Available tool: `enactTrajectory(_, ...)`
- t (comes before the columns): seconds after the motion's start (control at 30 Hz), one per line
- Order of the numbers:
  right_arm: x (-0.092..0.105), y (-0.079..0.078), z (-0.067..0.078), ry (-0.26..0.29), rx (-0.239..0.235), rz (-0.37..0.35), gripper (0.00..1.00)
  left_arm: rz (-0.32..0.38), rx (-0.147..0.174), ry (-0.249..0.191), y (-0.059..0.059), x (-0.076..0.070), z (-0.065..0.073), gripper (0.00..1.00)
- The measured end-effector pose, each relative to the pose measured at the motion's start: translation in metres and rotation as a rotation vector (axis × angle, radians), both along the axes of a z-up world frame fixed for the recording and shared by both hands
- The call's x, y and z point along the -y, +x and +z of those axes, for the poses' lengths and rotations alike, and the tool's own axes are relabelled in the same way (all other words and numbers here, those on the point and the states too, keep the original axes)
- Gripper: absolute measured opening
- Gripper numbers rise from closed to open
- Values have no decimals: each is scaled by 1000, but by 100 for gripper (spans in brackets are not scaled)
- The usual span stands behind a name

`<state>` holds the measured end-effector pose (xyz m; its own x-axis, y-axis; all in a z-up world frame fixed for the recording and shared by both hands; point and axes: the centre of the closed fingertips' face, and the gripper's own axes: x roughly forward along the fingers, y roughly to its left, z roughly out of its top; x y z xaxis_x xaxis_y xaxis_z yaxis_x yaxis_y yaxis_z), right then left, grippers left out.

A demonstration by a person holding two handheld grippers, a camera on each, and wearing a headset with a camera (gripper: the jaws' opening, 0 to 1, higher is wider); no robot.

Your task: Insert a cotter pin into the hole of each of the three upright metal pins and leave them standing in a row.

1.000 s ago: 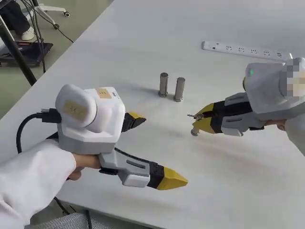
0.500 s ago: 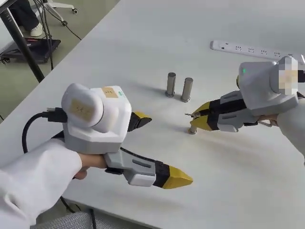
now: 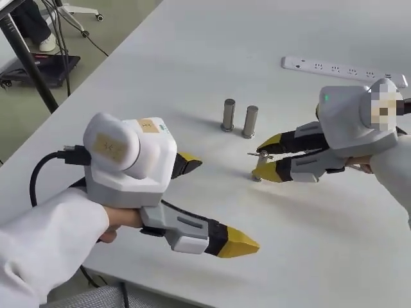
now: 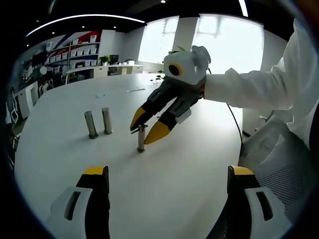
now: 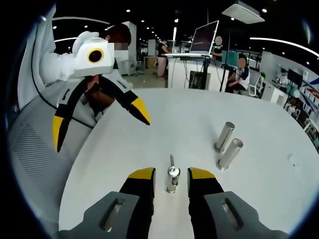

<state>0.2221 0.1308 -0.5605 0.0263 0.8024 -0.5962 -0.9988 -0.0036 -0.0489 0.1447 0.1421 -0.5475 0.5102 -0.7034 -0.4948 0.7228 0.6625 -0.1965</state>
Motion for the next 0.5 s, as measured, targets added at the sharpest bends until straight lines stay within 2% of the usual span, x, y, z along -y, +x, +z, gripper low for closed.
enactTrajectory(0.1, 3, -4, 13, 34, -10, -18, 25, -3, 4, -3, 0, 0, 2, 99)
enactTrajectory(0.27, 16, -16, 31, 38, -4, -57, 41, 6, 14, -19, 2, -1, 8, 99)
enactTrajectory(0.33, 20, -22, 39, 62, 2, -73, 47, 11, 15, -33, 3, -1, 10, 99)
enactTrajectory(0.43, 31, -32, 50, 101, -17, -131, 53, 15, 17, -40, 5, -1, 12, 99)
enactTrajectory(0.5, 38, -36, 53, 107, -22, -149, 56, 15, 20, -43, 6, -2, 14, 99)
